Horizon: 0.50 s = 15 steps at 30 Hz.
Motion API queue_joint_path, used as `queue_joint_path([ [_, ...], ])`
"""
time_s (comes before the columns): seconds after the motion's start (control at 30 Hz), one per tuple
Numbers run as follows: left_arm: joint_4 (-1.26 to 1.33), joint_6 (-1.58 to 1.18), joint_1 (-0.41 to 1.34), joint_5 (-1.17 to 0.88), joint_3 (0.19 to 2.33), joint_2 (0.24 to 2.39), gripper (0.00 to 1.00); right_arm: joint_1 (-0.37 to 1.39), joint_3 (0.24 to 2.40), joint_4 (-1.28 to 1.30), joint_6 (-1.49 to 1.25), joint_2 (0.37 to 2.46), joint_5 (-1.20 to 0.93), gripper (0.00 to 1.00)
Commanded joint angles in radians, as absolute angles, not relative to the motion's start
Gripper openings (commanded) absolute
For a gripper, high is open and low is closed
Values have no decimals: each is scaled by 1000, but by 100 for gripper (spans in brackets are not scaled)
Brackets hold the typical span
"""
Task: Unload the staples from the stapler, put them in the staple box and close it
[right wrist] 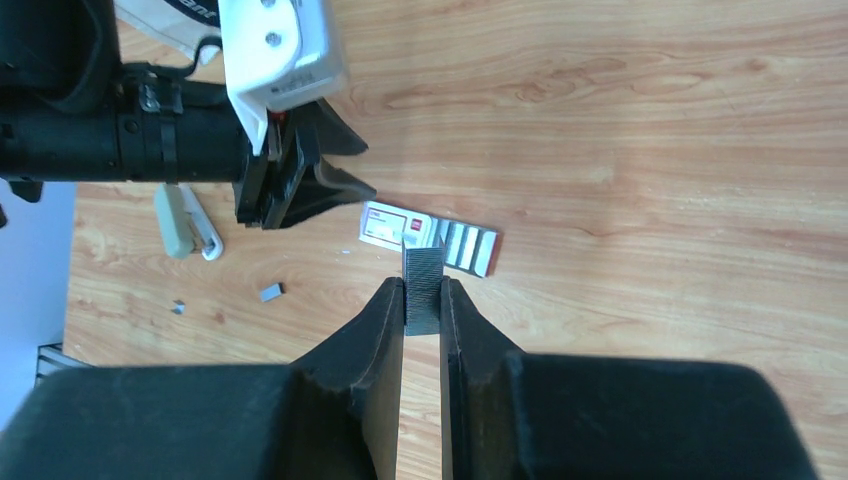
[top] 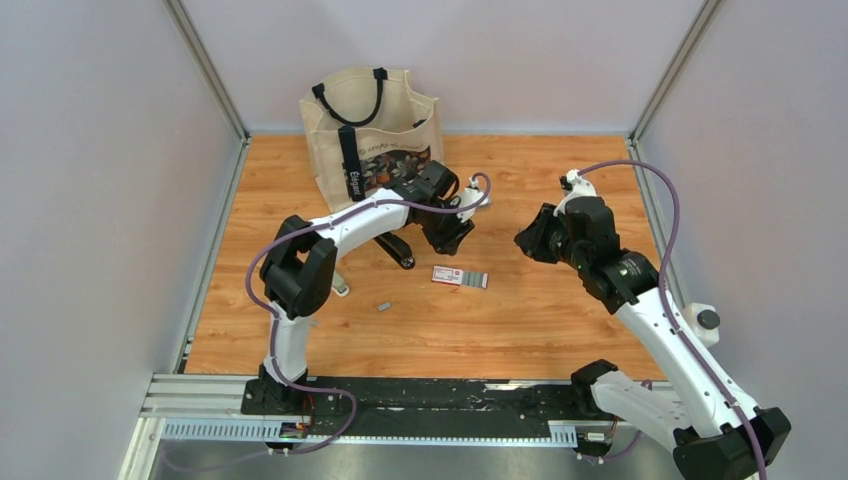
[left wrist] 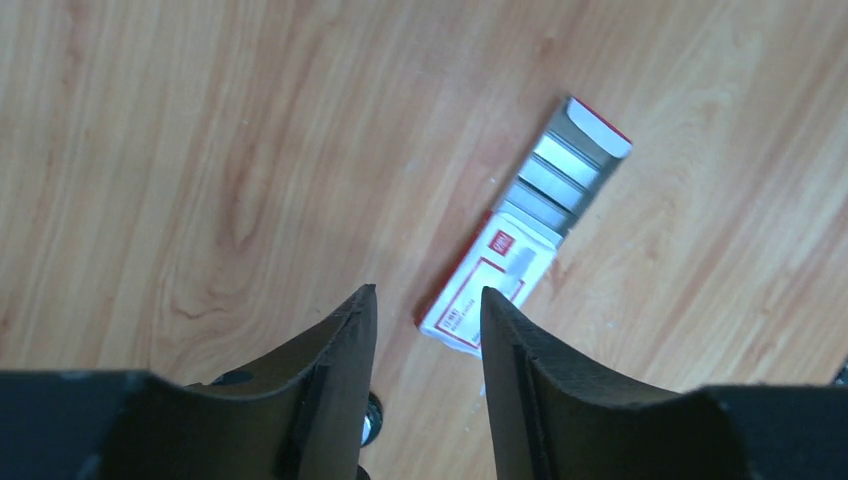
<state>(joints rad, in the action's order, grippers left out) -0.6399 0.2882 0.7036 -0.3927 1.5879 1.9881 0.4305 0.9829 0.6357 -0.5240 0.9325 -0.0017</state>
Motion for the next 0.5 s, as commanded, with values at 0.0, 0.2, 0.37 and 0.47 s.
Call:
queue_joint_path([
  [0.0, -649, 233, 750, -212, 1655, 2034, 50, 426, 942, 595, -509, 902, 22, 9],
  [0.2, -646, 181, 778, -115, 1654, 2069, 50, 426, 905, 565, -505, 891, 15, 9],
  [0.37, -680, 144, 781, -87, 1722, 2124, 50, 426, 888, 549, -499, 888, 15, 9],
  [0.47, -690, 124, 785, -71, 1744, 2147, 50, 425, 881, 543, -495, 885, 15, 9],
])
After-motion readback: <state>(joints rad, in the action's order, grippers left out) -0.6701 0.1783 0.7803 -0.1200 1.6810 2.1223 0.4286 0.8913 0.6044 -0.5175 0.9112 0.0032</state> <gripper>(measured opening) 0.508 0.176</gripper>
